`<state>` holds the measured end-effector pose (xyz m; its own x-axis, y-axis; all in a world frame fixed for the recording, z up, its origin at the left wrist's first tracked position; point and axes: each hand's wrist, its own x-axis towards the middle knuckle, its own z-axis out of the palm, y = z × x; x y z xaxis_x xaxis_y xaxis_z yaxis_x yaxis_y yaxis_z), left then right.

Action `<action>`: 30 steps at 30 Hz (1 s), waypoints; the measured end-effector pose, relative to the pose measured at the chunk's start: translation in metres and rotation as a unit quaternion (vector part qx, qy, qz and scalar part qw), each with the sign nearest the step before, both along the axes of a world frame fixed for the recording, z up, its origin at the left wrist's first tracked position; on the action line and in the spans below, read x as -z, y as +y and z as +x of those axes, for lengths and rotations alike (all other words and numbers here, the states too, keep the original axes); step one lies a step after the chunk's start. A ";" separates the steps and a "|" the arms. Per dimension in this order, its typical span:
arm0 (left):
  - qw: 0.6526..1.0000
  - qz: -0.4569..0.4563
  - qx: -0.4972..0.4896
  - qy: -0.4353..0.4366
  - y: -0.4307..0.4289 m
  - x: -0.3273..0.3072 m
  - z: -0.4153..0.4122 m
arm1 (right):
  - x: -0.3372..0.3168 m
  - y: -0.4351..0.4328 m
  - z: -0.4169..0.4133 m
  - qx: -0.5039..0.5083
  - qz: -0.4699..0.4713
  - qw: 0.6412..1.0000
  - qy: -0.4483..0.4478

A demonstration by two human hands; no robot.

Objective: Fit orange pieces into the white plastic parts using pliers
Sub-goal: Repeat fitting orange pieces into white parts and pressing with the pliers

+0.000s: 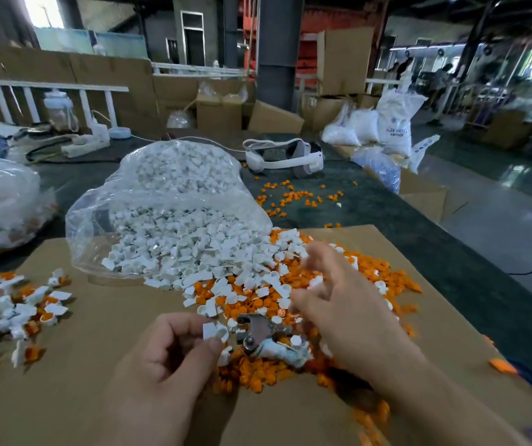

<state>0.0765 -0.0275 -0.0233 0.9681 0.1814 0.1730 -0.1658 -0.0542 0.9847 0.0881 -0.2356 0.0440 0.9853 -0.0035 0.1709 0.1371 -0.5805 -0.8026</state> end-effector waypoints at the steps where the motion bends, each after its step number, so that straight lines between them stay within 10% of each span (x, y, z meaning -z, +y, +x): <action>1: 1.000 -0.012 -0.004 0.007 0.000 0.002 0.002 | 0.004 0.003 -0.011 -0.019 -0.060 0.998 -0.022; 10: 0.998 0.050 -0.017 0.022 0.004 -0.001 0.002 | 0.032 0.037 -0.040 -0.123 -0.402 0.907 -0.008; 30: 0.983 0.104 0.022 0.150 0.006 -0.010 -0.002 | 0.046 0.027 -0.040 -0.126 -0.361 0.923 -0.043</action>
